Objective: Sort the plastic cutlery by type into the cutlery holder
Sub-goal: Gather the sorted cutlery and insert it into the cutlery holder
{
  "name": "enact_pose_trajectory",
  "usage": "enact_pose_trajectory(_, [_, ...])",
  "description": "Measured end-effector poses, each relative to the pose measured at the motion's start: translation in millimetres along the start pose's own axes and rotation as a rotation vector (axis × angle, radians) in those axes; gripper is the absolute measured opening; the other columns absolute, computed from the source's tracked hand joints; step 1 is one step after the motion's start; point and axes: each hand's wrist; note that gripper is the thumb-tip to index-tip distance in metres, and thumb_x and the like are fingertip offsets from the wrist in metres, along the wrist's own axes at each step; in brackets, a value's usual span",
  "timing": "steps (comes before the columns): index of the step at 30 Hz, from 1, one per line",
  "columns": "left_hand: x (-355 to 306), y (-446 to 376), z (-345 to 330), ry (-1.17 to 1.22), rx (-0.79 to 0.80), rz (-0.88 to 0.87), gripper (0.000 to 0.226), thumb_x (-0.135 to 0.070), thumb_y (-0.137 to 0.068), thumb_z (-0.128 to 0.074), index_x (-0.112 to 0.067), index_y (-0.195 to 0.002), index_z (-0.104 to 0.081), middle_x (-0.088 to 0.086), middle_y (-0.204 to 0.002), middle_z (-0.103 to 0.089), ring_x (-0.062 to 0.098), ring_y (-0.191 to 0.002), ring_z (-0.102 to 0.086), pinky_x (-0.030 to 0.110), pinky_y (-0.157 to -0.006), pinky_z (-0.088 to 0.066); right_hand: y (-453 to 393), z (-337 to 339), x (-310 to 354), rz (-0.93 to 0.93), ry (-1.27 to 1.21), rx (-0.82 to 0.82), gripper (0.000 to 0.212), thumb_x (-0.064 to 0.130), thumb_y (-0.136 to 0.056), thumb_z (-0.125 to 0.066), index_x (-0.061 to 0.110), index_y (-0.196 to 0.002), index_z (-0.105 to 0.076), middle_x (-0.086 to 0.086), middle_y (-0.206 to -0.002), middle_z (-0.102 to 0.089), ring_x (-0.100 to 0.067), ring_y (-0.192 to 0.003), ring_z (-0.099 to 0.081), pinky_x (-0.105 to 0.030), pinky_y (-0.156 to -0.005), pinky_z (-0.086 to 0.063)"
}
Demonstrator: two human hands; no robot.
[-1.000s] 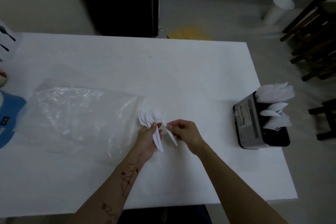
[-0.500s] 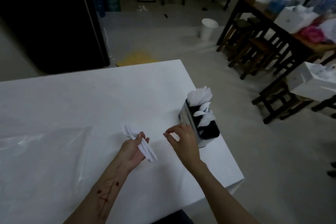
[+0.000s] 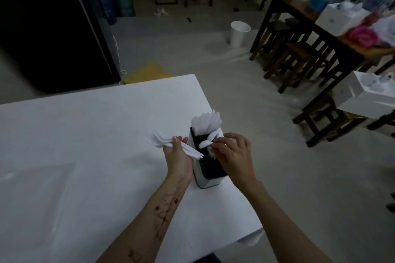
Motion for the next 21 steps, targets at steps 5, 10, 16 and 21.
enact_pose_trajectory(5, [33,5,-11,-0.325,-0.093,-0.206,0.016,-0.024,-0.102,-0.035,-0.008,-0.105,-0.040,0.004,-0.100,-0.061,0.021,-0.099,-0.059,0.031,-0.087,-0.045,0,-6,-5,-0.041,-0.086,0.043,0.006,0.019,-0.083,-0.078,0.020,-0.081,-0.072,0.010,-0.091,-0.071,-0.018,-0.105,-0.054,-0.026,-0.094,-0.028])
enact_pose_trajectory(10, [59,4,-5,-0.628,-0.006,-0.349,0.039,-0.027,-0.101,-0.039,-0.009,-0.134,-0.033,0.008,-0.122,-0.062,0.020,-0.112,-0.059,0.024,-0.091,-0.042,2,-4,-8,-0.077,-0.169,0.123,0.004,0.020,-0.090,-0.068,0.018,-0.087,-0.069,0.010,-0.092,-0.069,-0.018,-0.104,-0.054,-0.027,-0.091,-0.032])
enact_pose_trajectory(16, [65,0,5,-0.908,0.202,-0.571,0.049,-0.043,-0.096,-0.044,-0.038,-0.142,-0.027,-0.005,-0.132,-0.050,0.017,-0.124,-0.051,0.036,-0.104,-0.045,3,9,-4,-0.267,-0.449,0.143,0.025,0.036,-0.100,-0.046,0.018,-0.108,-0.061,0.010,-0.109,-0.061,-0.007,-0.110,-0.048,-0.037,-0.093,-0.043])
enact_pose_trajectory(21, [71,-9,29,-1.142,0.327,-0.625,0.048,-0.052,-0.079,-0.065,-0.038,-0.121,-0.046,0.005,-0.127,-0.047,0.030,-0.123,-0.049,0.045,-0.097,-0.049,-7,15,5,-0.099,-0.602,0.131,0.055,0.046,-0.095,-0.052,0.013,-0.138,-0.042,-0.003,-0.144,-0.046,-0.018,-0.134,-0.043,-0.037,-0.112,-0.034])
Point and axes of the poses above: each hand's wrist, its own y-axis away from the middle knuckle, its own z-axis out of the back of the hand, x = y × z
